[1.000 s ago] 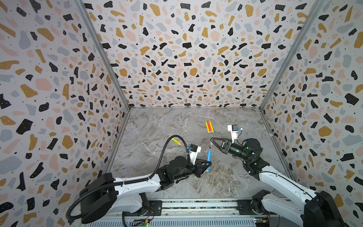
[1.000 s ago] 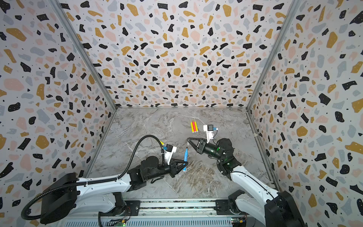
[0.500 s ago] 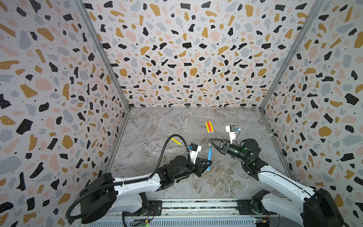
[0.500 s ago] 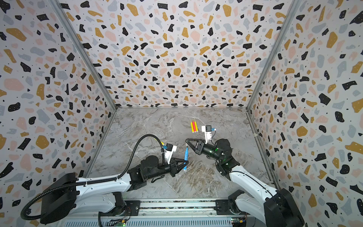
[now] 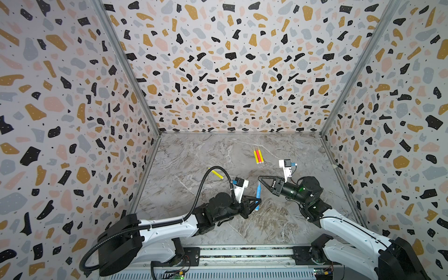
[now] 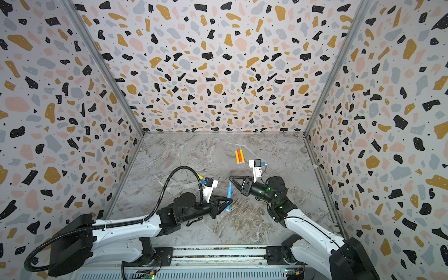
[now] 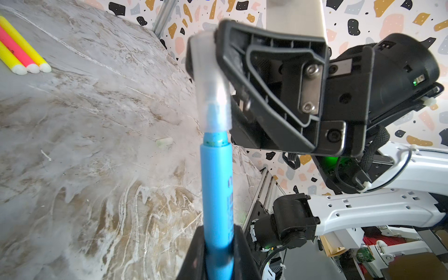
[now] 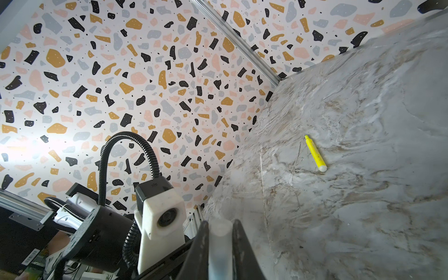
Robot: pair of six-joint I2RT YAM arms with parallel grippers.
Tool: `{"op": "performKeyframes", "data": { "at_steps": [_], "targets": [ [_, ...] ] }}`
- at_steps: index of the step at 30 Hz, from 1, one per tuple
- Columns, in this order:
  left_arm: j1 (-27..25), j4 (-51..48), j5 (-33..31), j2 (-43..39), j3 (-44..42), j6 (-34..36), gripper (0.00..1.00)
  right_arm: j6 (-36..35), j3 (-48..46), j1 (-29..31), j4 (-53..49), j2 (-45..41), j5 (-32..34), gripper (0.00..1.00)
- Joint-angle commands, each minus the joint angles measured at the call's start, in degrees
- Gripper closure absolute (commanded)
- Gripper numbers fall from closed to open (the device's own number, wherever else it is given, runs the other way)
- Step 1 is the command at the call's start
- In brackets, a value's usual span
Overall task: Insert the pens into the pen caps
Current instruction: 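Lower the clear cap onto the blue marker tip with the right gripper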
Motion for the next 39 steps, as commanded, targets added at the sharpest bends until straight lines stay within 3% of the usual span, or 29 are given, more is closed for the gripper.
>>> {"op": "performKeyframes", "data": {
  "at_steps": [1,14,16,21,23,33,39],
  "targets": [
    [0.0,4.0,-0.8,-1.0,2.3,0.6,1.00,-0.1,-0.9,0.3,0.1,-1.5,-0.2,0.97],
    [0.0,7.7,0.0,-2.1,1.1,0.2,1.00,-0.8,-2.7,2.3,2.9,-1.5,-2.6,0.90],
    [0.0,7.2,-0.1,-2.1,1.2,0.6,1.00,-1.2,-2.3,2.3,2.5,-1.8,-2.8,0.85],
    [0.0,6.2,-0.4,-1.9,0.9,1.4,1.00,-4.0,-0.3,2.2,-1.9,-3.2,-2.1,0.59],
    [0.0,5.9,-0.5,-2.1,0.8,1.6,1.00,-5.6,0.6,2.2,-4.9,-4.3,-1.2,0.55],
    [0.0,0.3,-3.2,-5.7,0.3,5.2,1.00,-10.6,4.5,0.2,-16.2,-10.2,1.7,0.52],
    [0.0,-0.3,-3.6,-6.2,-0.2,5.7,1.00,-14.2,11.9,-0.9,-22.0,-8.0,1.1,0.51]
  ]
}}
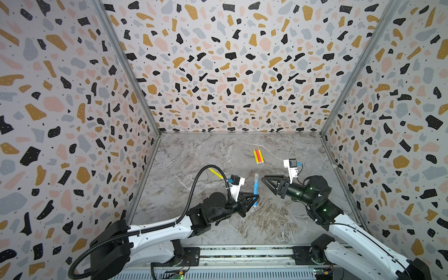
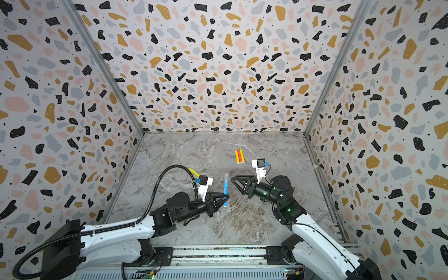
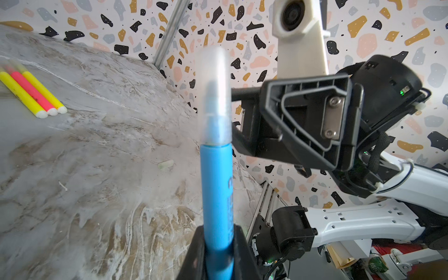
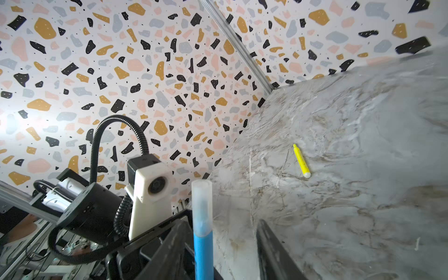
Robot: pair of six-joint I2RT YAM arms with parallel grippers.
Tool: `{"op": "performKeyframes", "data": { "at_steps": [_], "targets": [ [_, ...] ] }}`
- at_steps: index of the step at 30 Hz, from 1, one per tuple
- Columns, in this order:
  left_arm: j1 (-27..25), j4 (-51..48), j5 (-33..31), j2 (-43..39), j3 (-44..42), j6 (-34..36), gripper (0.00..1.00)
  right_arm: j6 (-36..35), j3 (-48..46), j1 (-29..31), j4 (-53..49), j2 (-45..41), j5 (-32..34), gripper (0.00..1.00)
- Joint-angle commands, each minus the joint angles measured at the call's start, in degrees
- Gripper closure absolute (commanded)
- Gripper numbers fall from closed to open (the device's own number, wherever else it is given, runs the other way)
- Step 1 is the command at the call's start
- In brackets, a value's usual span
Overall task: Insert the pens into the pen caps
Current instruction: 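Lower the clear cap onto the blue marker tip with the right gripper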
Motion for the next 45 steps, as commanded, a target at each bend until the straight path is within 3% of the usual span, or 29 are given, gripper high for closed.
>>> {"op": "performKeyframes", "data": {
  "at_steps": [1,9,24,33,41,45],
  "targets": [
    [0.0,1.1,-1.0,-0.7,-0.2,1.7,1.00,-4.1,6.5,-0.3,-4.5,1.6,-0.3,0.52],
    [0.0,0.8,-1.2,-0.7,-0.1,2.1,1.00,-5.6,13.6,0.4,-6.8,8.1,-3.5,0.53],
    [-0.3,0.2,-1.0,0.4,0.9,2.7,1.00,-8.9,17.2,4.3,-9.5,13.7,-4.3,0.60],
    [-0.3,-0.1,-1.0,0.5,1.6,3.0,1.00,-9.9,16.8,5.4,-11.0,14.2,-4.1,0.75],
    [-0.2,1.1,-2.6,-0.9,1.7,2.7,1.00,-9.6,12.0,7.1,-11.0,12.6,-3.2,1.00],
    [0.0,2.1,-3.8,-2.3,2.4,2.7,1.00,-8.4,6.8,9.1,-8.9,10.8,-1.0,1.00]
  ]
}}
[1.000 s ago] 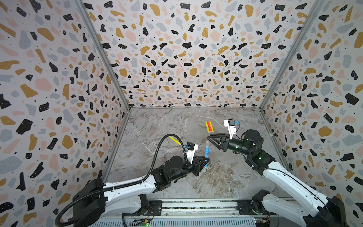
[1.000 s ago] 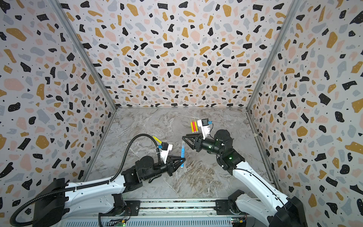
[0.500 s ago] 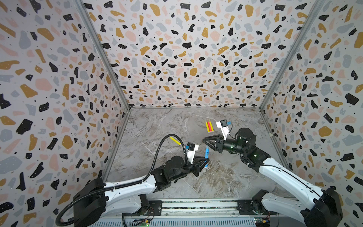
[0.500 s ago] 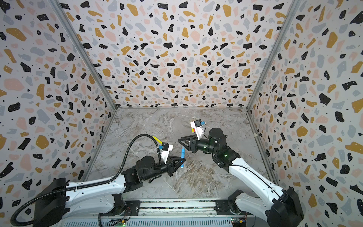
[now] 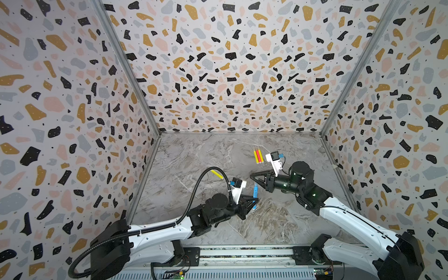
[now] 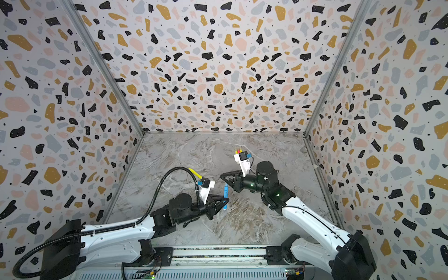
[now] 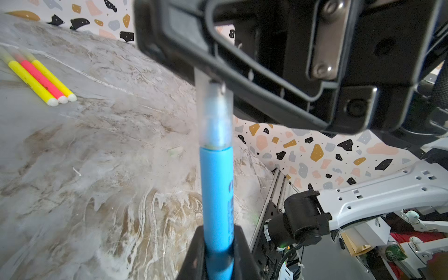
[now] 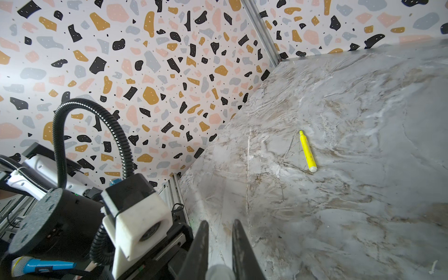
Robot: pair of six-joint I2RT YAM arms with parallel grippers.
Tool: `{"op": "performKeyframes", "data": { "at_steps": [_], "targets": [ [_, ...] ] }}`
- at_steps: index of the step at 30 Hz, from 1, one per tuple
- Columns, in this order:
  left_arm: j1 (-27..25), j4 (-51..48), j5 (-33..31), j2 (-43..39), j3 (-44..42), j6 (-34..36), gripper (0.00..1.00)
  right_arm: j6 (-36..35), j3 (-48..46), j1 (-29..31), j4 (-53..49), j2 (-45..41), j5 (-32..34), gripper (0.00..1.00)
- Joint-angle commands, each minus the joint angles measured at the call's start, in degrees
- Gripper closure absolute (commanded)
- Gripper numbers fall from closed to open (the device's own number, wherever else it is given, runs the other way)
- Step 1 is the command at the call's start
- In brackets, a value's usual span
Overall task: Insert the pens into the pen caps
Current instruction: 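Lower the clear cap onto the blue marker tip with the right gripper, then press the cap down with the right gripper while the left holds the marker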
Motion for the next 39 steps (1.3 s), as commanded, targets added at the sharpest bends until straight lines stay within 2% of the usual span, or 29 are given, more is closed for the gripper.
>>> {"op": "performKeyframes", "data": {
  "at_steps": [1,9,13,20,26,31,39],
  "targets": [
    [0.8,7.3,-2.8,-2.6,2.6,0.2,1.00,0.4,-4.7,3.0,-1.0,-2.3,0.0,1.00],
    [6.5,14.2,2.9,-4.8,3.1,-3.6,1.00,2.7,-14.2,7.2,3.3,-6.0,1.4,1.00],
    [9.0,17.0,6.2,-4.6,4.0,-5.2,1.00,3.5,-17.5,10.7,6.0,-5.2,1.4,1.00],
    [11.8,18.1,8.1,-5.0,4.7,-6.1,1.00,4.1,-19.9,15.0,7.7,-2.8,2.2,1.00],
    [13.3,15.0,6.4,-7.3,4.5,-5.0,1.00,4.3,-19.7,15.4,5.2,-3.8,5.2,1.00],
    [13.4,10.7,4.1,-8.8,4.7,-2.5,1.00,4.7,-17.6,15.4,0.2,-4.4,11.4,1.00],
    [13.4,8.3,2.5,-10.5,1.7,-1.9,1.00,6.2,-15.4,15.5,0.1,-4.8,14.9,1.00]
  ]
}}
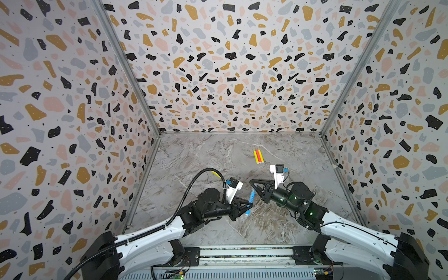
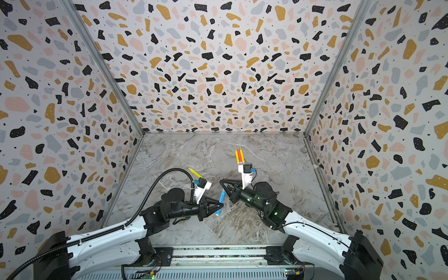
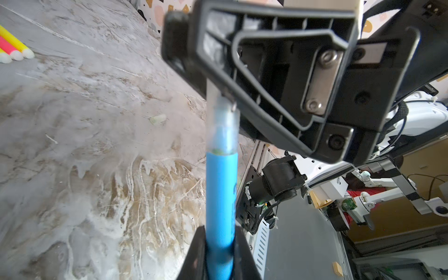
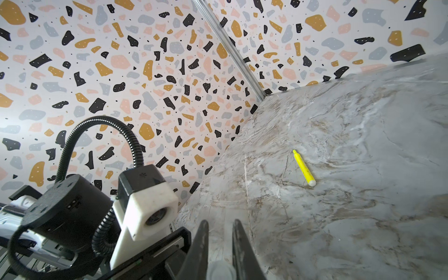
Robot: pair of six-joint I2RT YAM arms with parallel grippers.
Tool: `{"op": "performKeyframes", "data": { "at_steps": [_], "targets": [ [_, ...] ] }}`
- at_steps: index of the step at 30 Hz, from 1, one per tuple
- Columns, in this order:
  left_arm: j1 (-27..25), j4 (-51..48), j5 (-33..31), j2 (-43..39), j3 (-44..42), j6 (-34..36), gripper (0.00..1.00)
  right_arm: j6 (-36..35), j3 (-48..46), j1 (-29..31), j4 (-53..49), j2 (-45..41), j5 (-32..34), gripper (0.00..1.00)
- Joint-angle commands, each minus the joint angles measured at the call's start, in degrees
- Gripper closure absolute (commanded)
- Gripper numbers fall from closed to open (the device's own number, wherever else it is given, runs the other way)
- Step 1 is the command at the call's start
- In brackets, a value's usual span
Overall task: Insert the pens into the pen caps
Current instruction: 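Press the cap down with the right gripper while the left holds the marker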
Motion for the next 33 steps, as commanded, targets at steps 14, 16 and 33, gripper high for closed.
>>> {"op": "performKeyframes", "data": {
  "at_steps": [14,16,33],
  "targets": [
    [4.3,18.9,-10.3,1.1,-3.3,-2.5,1.00,-9.1,12.4,-0.9,-19.7,-2.8,-11.9,0.53],
    [4.3,18.8,-10.7,0.0,-4.1,-2.6,1.00,-9.3,13.2,-2.4,-20.4,-2.8,-12.9,0.53],
    [1.7,18.3,-12.4,-0.9,-4.1,-1.7,1.00,-11.4,20.8,-5.1,-22.5,8.4,-17.1,0.63]
  ]
}}
